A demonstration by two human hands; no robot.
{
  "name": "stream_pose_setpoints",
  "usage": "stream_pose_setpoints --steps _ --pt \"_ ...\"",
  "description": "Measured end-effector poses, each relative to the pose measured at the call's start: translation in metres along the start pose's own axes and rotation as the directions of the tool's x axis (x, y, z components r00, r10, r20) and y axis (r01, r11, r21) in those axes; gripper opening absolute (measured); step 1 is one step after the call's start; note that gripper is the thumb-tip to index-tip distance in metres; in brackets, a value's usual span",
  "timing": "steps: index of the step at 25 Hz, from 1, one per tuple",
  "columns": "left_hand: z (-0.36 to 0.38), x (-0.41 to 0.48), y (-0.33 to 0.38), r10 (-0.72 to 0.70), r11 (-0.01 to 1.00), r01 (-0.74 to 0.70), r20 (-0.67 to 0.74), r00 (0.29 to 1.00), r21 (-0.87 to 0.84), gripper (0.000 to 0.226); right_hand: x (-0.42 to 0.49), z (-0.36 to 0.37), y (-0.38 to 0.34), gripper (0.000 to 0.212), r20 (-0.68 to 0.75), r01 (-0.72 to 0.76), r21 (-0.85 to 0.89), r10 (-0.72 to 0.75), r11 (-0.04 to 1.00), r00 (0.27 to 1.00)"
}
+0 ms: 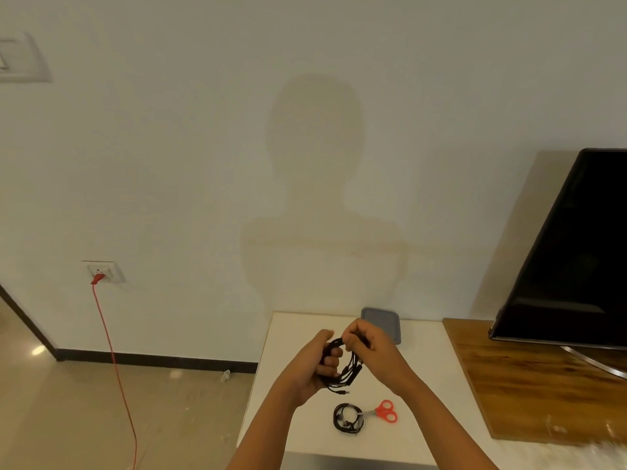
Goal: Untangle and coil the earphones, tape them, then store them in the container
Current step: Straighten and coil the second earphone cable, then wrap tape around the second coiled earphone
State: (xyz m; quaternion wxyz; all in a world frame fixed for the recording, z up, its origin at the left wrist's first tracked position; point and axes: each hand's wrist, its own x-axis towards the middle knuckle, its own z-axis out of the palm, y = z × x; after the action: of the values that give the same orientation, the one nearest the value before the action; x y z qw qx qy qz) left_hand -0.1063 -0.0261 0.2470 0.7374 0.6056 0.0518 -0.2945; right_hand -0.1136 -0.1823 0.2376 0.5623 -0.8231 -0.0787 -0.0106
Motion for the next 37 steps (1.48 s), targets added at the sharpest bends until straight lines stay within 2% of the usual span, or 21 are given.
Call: stream_pose_setpoints --steps 4,8,11,13,15,16,18,19,22,25,27,29,31,32,33,34,36,37 --pt "-0.006 0.026 -0.010 0.028 0.989 -0.031 0.025 0.999 0.143 0.037 0.013 0.001 0.020 0.013 0.015 -0.018 -0.014 0.018 1.000 1.000" --pt "-0.003 0.057 -0.026 0.052 0.994 -0.050 -0.018 0.998 0.094 0.039 0.028 0.009 0.054 0.014 -0.067 -0.094 0.110 0.102 0.989 0.993" --pt "0.000 0.084 -0.041 0.028 0.988 -0.012 -0.100 0.995 0.155 0.032 0.036 0.015 0.087 0.013 -0.065 -0.196 0.216 0.214 0.957 0.975" --pt "0.000 0.099 -0.050 0.029 0.975 0.006 -0.155 0.988 0.223 0.028 0.037 0.012 0.107 0.016 -0.015 -0.283 0.346 0.307 0.895 0.952" --pt "-0.001 0.119 -0.062 0.020 0.970 0.030 -0.198 0.980 0.242 0.025 0.041 0.009 0.139 0.020 -0.012 -0.405 0.422 0.452 0.811 0.892" --pt "-0.002 0.124 -0.064 0.017 0.970 0.036 -0.217 0.976 0.241 0.024 0.040 0.005 0.155 0.019 -0.075 -0.454 0.367 0.512 0.812 0.855" --pt "-0.006 0.140 -0.073 0.001 0.974 0.054 -0.246 0.969 0.218 0.023 0.043 -0.003 0.204 0.018 -0.258 -0.565 0.013 0.548 0.825 0.795" --pt "-0.007 0.147 -0.077 -0.002 0.976 0.057 -0.253 0.968 0.209 0.023 0.042 -0.007 0.225 0.023 -0.308 -0.600 -0.157 0.539 0.784 0.784" --pt "-0.010 0.160 -0.086 -0.004 0.983 0.049 -0.247 0.969 0.175 0.022 0.040 -0.010 0.269 0.045 -0.257 -0.584 -0.446 0.528 0.678 0.809" --pt "-0.009 0.166 -0.093 -0.008 0.987 0.046 -0.238 0.971 0.153 0.022 0.047 -0.004 0.283 0.042 -0.220 -0.488 -0.639 0.467 0.594 0.857" --pt "-0.009 0.167 -0.095 -0.022 0.990 0.056 -0.247 0.969 0.130 0.023 0.052 0.002 0.285 0.034 -0.238 -0.439 -0.758 0.421 0.483 0.875" --pt "-0.010 0.164 -0.094 -0.037 0.992 0.067 -0.253 0.967 0.110 0.024 0.053 0.004 0.287 0.025 -0.252 -0.404 -0.837 0.396 0.369 0.883" --pt "-0.011 0.160 -0.091 -0.036 0.993 0.063 -0.248 0.968 0.104 0.025 0.052 0.004 0.285 0.016 -0.248 -0.384 -0.868 0.397 0.313 0.884" --pt "-0.011 0.157 -0.089 -0.030 0.993 0.057 -0.244 0.969 0.105 0.026 0.052 0.004 0.282 0.011 -0.250 -0.387 -0.856 0.382 0.342 0.890" --pt "-0.011 0.154 -0.087 -0.021 0.993 0.048 -0.242 0.970 0.108 0.027 0.052 0.004 0.277 0.008 -0.262 -0.407 -0.807 0.359 0.428 0.896" --pt "-0.012 0.152 -0.085 -0.010 0.993 0.038 -0.245 0.969 0.108 0.029 0.051 0.004 0.270 0.011 -0.292 -0.440 -0.693 0.336 0.571 0.895" --pt "-0.013 0.146 -0.079 0.010 0.993 0.021 -0.271 0.963 0.112 0.033 0.051 0.003 0.241 0.014 -0.329 -0.456 -0.276 0.363 0.846 0.872" --pt "-0.013 0.143 -0.076 0.020 0.993 0.016 -0.294 0.956 0.120 0.034 0.050 0.002 0.221 0.010 -0.322 -0.422 -0.073 0.379 0.904 0.868"
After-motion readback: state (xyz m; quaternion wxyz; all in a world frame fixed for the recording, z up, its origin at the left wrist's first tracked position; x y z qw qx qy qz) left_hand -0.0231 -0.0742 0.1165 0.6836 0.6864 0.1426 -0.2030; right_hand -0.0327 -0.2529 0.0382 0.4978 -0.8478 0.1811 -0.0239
